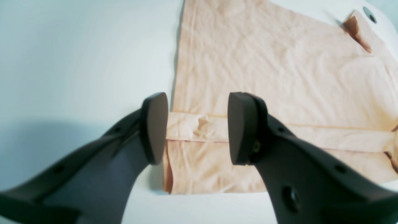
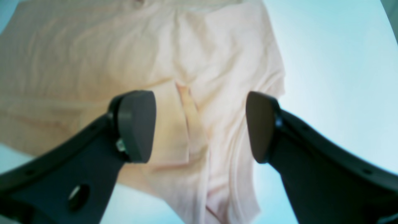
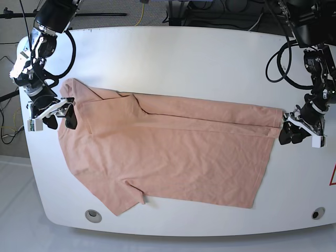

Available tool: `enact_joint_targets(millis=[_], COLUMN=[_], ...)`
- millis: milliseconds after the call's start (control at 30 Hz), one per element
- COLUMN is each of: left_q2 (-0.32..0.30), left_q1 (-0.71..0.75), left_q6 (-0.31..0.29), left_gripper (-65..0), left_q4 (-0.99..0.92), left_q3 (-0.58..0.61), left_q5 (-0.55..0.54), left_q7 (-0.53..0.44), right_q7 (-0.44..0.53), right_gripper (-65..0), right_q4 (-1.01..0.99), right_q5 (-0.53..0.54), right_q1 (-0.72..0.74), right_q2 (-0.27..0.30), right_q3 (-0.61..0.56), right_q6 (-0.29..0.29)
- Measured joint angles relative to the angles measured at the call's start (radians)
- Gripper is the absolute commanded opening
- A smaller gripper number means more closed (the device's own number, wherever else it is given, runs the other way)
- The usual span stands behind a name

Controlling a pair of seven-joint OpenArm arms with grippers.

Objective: Fold the T-shirt properly
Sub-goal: 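Raise both grippers away from the folded shirt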

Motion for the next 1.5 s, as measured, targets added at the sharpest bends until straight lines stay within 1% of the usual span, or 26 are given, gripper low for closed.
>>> enact_joint_targets(millis=[200,333,433,533,633,667,700,800,1000,1100,1267,1367,1500], left_q2=[-0.011,-0.023,-0.040,-0.043,-0.038,-0.035,-0.034,-0.019,-0.013,-0.009,0.011,0.026,0.025], left_q1=[0.058,0.092,0.135,0.163,0.182,0.195,0.202,0.216,0.232,0.248,0.262,0.261,0.262], left_q6=[0.013,0.006,-0.017,-0.011,-0.015,-0.016,-0.016,-0.030,-0.022,-0.009,-0.014,-0.016,-0.023], left_gripper=[-36.2,-35.6,-35.1,-34.6,-34.5,-34.5,-34.4,-34.4,-35.4,-35.5,-35.5,-35.5,-35.4], left_q4=[-0.012,0.014,0.048,0.057,0.064,0.077,0.085,0.093,0.109,0.124,0.134,0.134,0.133], left_q3=[-0.028,-0.029,-0.027,-0.027,-0.018,-0.003,0.004,0.015,0.032,0.031,0.055,0.061,0.056], left_q5=[0.019,0.004,-0.013,0.019,0.040,0.074,0.086,0.098,0.142,0.140,0.157,0.154,0.141], left_q7=[0.008,-0.007,-0.029,-0.037,-0.040,-0.062,-0.069,-0.071,-0.086,-0.087,-0.095,-0.097,-0.089], right_q7=[0.001,0.009,0.021,0.023,0.027,0.027,0.028,0.033,0.068,0.084,0.127,0.134,0.158], right_gripper=[-21.6,-21.4,-21.5,-21.5,-21.7,-21.7,-21.7,-21.7,-22.1,-22.2,-22.4,-22.3,-22.5], right_q4=[0.020,0.027,0.027,0.024,0.018,0.018,0.018,0.017,0.008,-0.002,-0.042,-0.070,-0.110], right_q5=[-0.012,-0.027,-0.044,-0.049,-0.053,-0.053,-0.053,-0.056,-0.058,-0.071,-0.097,-0.119,-0.134], right_q1=[-0.034,-0.058,-0.076,-0.092,-0.100,-0.105,-0.106,-0.110,-0.117,-0.120,-0.118,-0.117,-0.118], right_q2=[0.005,0.005,0.004,0.002,-0.003,-0.005,-0.005,-0.009,-0.009,-0.009,-0.009,-0.009,-0.012], right_q3=[0.005,0.006,0.006,0.006,0.006,0.005,0.001,0.000,0.025,0.045,0.074,0.084,0.100], right_q6=[-0.013,-0.011,-0.017,-0.009,-0.008,-0.008,-0.008,-0.007,-0.005,-0.006,-0.006,-0.009,-0.009])
